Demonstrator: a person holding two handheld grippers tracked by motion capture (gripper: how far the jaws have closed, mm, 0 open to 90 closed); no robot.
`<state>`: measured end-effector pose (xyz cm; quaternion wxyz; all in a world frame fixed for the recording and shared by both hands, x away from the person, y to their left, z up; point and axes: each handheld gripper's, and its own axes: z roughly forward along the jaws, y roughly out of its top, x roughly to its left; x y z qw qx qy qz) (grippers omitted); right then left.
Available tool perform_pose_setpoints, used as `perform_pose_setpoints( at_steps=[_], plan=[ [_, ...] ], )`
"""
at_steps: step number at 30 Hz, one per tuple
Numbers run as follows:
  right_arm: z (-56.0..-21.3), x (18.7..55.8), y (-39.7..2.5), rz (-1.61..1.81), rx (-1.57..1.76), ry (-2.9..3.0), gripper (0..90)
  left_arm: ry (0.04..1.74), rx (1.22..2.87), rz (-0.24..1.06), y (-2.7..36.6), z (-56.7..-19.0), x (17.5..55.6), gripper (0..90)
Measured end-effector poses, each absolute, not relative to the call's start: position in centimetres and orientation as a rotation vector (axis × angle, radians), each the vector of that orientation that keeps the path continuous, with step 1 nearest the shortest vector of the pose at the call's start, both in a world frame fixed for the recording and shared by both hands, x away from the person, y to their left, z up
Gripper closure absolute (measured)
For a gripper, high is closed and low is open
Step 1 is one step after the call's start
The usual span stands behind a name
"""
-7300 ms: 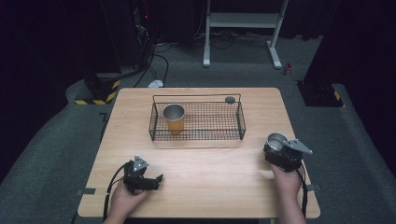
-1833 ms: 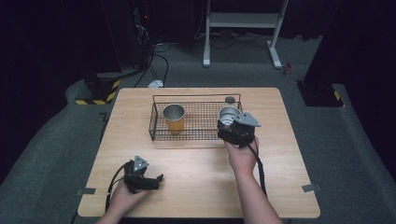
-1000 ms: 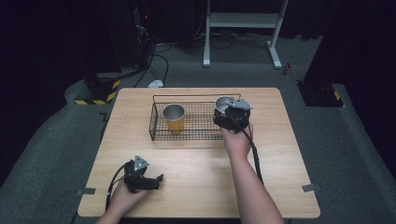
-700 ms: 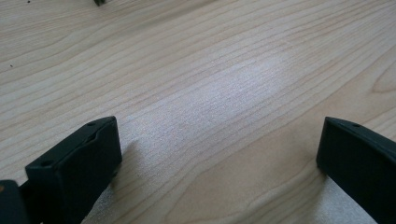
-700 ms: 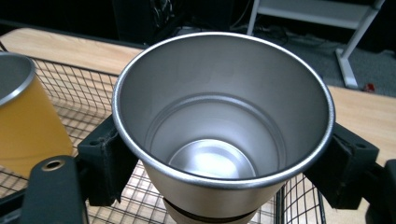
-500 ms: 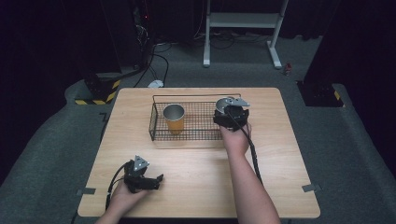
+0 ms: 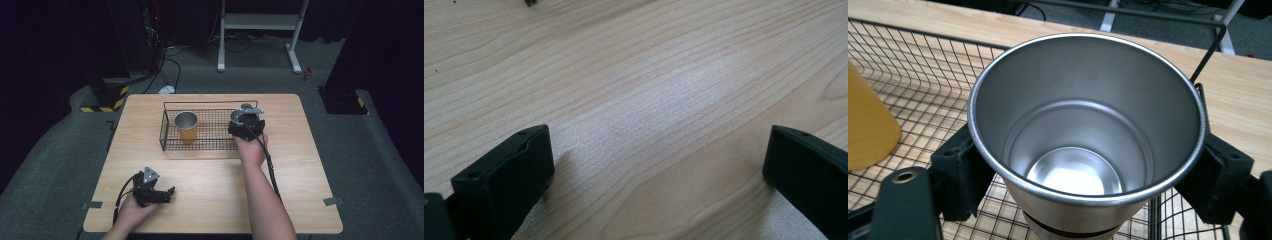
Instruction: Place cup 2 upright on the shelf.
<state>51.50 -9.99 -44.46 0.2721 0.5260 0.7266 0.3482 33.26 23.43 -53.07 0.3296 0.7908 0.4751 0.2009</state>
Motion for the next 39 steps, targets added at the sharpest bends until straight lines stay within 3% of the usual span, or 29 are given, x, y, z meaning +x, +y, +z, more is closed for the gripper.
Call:
perform_pose_setpoints(
  at_steps=[39],
  plan=[
    [-46.5,53.6,-8.9,0.793,1.44,2.123,18.6,1.242,2.069,0.523,23.4,-53.1,33.3,0.3]
  ],
)
